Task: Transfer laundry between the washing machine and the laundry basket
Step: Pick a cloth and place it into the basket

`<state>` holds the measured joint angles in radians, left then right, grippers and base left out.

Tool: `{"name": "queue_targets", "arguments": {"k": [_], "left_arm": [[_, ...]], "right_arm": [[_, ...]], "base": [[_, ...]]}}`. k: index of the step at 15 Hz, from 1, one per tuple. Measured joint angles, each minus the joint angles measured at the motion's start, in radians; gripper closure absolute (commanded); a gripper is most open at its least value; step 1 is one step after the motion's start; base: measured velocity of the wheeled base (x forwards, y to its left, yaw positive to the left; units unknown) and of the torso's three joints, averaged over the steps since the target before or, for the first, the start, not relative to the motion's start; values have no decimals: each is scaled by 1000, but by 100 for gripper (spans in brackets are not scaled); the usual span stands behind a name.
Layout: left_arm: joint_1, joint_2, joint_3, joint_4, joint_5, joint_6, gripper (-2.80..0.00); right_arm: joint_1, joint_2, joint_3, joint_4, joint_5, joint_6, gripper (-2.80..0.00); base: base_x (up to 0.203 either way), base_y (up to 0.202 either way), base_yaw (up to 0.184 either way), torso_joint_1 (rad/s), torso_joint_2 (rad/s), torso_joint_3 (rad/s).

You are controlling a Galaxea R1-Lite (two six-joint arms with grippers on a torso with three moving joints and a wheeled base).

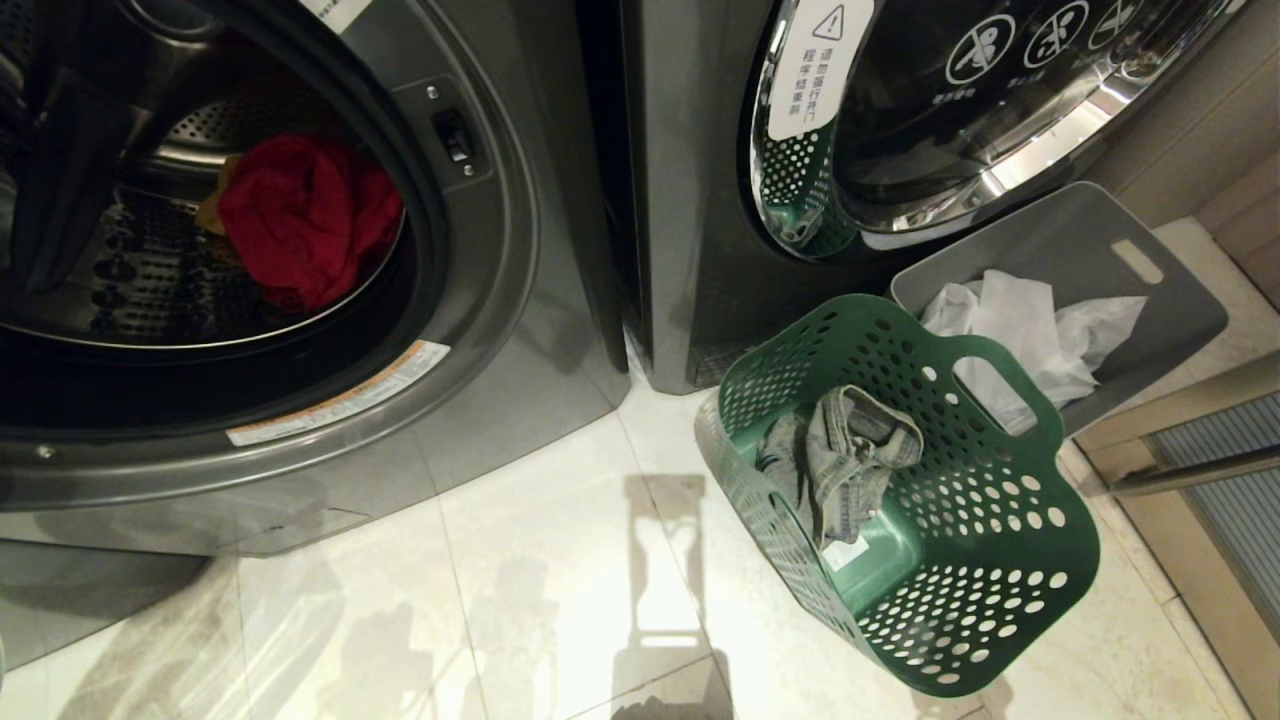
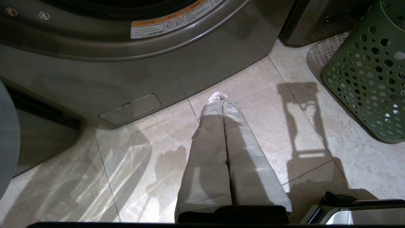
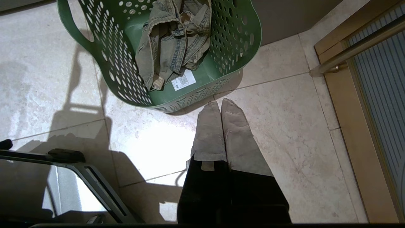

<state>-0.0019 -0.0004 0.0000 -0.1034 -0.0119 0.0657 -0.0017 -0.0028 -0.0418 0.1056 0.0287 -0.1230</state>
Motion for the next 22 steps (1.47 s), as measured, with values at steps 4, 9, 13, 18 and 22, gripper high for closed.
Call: {"name": "queue_targets", "arguments": {"k": [4, 9, 13, 18, 22], "left_arm": [[-1, 0, 0, 0, 1, -2, 0], [0, 0, 0, 0, 0, -1, 0], [0, 0, 0, -2, -3, 1, 0], [0, 0, 0, -2, -2, 1, 0], [0, 0, 0, -1, -2, 0, 0]], "right_arm": [[0, 0, 1, 1, 1, -3, 0], [0, 0, 1, 2, -1, -1, 0], [0, 0, 1, 2, -3, 1, 0], [0, 0, 1, 3, -3, 3, 0], [0, 0, 1, 3, -3, 3, 0]], "base": [[0, 0, 0, 0, 0, 0], [0, 0, 0, 0, 0, 0], [0, 0, 0, 0, 0, 0], [1, -6, 159, 4, 0, 4], [2, -10, 176, 3, 2, 3]]}}
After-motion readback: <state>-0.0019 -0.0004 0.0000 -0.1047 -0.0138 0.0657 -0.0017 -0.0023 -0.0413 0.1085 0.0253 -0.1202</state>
